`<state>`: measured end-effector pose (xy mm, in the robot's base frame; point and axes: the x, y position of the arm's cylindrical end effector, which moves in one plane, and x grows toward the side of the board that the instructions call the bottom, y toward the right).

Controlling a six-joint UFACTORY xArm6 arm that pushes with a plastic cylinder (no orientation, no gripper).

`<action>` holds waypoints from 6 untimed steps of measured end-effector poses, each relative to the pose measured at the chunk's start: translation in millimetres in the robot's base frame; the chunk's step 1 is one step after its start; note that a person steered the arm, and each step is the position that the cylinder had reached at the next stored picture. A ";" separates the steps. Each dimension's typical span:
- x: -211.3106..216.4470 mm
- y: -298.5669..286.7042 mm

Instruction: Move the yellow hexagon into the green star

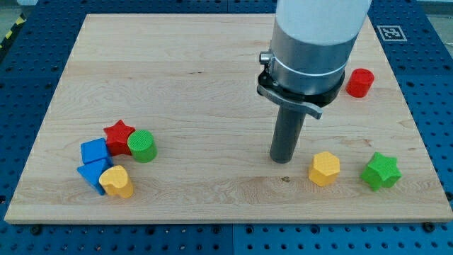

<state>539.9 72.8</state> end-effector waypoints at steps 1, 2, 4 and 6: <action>15.7 -0.1; 22.4 4.2; 22.5 32.4; 28.5 65.8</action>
